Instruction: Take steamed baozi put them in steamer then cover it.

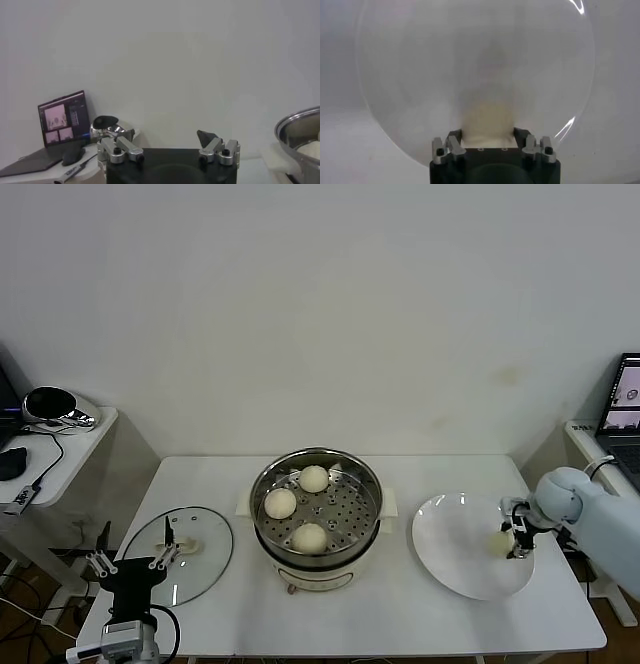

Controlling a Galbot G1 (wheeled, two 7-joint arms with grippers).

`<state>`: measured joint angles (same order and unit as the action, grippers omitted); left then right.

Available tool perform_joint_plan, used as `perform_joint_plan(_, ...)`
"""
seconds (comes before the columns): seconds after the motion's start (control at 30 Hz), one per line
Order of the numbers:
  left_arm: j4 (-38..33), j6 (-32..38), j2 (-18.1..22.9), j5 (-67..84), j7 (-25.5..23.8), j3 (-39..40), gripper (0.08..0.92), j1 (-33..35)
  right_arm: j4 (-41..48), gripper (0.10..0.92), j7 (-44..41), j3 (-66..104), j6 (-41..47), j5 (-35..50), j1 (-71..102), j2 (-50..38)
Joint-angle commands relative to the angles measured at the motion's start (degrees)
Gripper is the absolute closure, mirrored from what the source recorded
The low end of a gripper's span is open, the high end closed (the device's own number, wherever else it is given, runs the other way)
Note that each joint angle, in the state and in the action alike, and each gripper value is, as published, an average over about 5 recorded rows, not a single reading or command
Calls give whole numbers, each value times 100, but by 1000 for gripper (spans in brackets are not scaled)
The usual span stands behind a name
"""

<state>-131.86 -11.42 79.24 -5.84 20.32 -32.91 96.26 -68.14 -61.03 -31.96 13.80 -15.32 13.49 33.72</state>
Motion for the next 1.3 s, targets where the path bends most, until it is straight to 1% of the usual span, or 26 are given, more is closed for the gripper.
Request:
perform_joint_plan(0.03,-13,1,-11,3,1,-2,177,2,-133,429,-35,-194,53,192,-361,-102)
perform_joint_plan(0.17,-1,-4,-33,10,2,0,177,-11,-507,431,-121,-817,220,677,-1185,-368)
perform_joint_plan(0.37,31,-16,-33,13,3,72,177,-50,-1146,425,-25,-2147,637,1698,-3137,-539)
perform_joint_plan(0.53,82,-15,-46,25,4,121,177,-62,-1695,417,201,-3487,1139,2778,-4964,-202)
perform_joint_plan(0.67,122,-18,-61,58,2,135,177,-76,-2039,410,462,-4124,1541,3728,-5842,340)
perform_joint_plan(0.8,163,-25,-67,81,1,161,177,-109,-2270,406,843,-4383,1947,4638,-6125,982)
perform_joint_plan(1.0,216,-20,-31,74,2,211,177,-139,-2360,406,1507,-4475,2481,5564,-5834,1804)
perform_joint_plan(1.13,216,-19,-19,72,3,203,177,-138,-2232,406,1839,-4451,2730,5771,-5499,2255)
perform_joint_plan(1.3,176,-14,-6,73,5,158,177,-117,-2001,406,2019,-4616,2794,5660,-5238,2649)
